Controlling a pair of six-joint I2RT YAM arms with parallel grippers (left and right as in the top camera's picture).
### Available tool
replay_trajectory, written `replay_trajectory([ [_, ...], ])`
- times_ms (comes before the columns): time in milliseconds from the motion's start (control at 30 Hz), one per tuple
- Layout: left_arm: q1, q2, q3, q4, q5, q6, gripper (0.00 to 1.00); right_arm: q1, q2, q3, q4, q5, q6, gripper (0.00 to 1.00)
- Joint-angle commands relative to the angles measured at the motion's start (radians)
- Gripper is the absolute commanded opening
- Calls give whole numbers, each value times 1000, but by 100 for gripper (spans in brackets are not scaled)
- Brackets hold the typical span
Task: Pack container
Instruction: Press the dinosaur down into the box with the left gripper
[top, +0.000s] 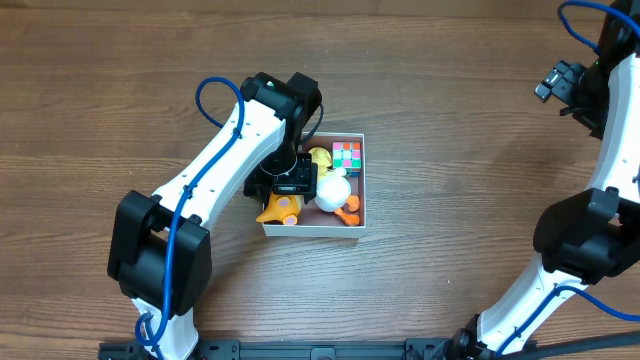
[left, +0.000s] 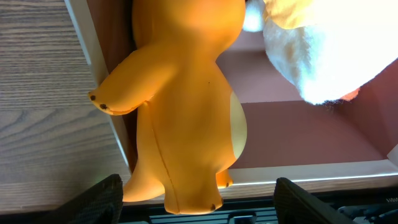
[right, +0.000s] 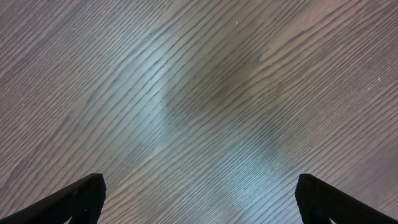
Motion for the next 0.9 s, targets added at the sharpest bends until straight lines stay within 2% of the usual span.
replay_trajectory([
  [0, -5, 23, -5, 2, -3, -3, 77, 3, -17, 0, 2, -1, -3, 100],
  [867, -11, 23, -6, 4, -10, -3, 79, 3, -17, 0, 2, -1, -3, 100],
])
